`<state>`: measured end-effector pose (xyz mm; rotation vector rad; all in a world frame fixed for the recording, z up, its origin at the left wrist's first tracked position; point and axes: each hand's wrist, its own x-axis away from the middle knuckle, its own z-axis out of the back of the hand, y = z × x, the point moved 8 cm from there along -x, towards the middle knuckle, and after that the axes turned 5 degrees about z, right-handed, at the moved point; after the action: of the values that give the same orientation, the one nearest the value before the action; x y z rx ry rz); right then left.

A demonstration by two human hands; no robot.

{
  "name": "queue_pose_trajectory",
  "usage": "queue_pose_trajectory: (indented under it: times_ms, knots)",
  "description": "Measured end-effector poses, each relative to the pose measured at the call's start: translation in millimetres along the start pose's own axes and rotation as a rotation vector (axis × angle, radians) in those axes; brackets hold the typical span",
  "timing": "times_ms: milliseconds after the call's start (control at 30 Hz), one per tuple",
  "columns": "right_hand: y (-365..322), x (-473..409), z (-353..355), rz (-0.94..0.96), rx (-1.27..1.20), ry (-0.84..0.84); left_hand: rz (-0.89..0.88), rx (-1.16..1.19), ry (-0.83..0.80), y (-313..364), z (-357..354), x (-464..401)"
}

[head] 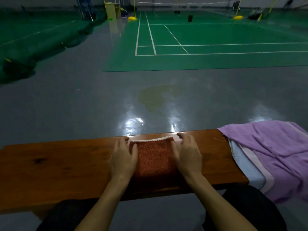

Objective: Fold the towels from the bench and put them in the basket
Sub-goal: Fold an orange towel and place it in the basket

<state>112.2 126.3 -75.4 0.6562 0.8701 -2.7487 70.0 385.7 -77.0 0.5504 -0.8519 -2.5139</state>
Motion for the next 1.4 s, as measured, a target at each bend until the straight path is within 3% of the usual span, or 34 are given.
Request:
queue_pose_trajectory:
  times_ms: [67, 133, 233, 300, 433, 700, 833, 967, 1067, 1400]
  knots:
    - [-27, 3, 1, 0.207, -0.041, -0.009, -0.301, -0.247, 0.05, 25, 0, 22]
    - [-48, 16, -20, 0.342, -0.052, -0.213, -0.483, -0.324, -0.035, 36, -20, 45]
    - [-49, 40, -61, 0.407, 0.095, -0.5, -0.472, -0.474, -0.264, 24, -59, 56]
    - [-40, 43, -72, 0.394, 0.149, -0.554, -0.468, -0.52, -0.346, 17, -69, 53]
    - [-31, 38, -78, 0.371, 0.211, -0.584, -0.425, -0.511, -0.437, 11, -73, 45]
    - [4, 27, -61, 0.197, 0.261, -0.607, -0.411, -0.508, -0.413, -11, -56, 32]
    - [-3, 20, -23, 0.309, 0.144, -0.485, -0.494, -0.347, -0.352, -9, -25, 31]
    - [-7, 38, -11, 0.361, -0.013, -0.613, -0.59, -0.245, -0.451, -11, -11, 43]
    - [-1, 49, -19, 0.391, 0.035, -0.683, -0.621, -0.325, -0.51, -15, -13, 48]
    - [-1, 38, -31, 0.395, 0.164, -0.643, -0.616, -0.362, -0.463, -2, -16, 40]
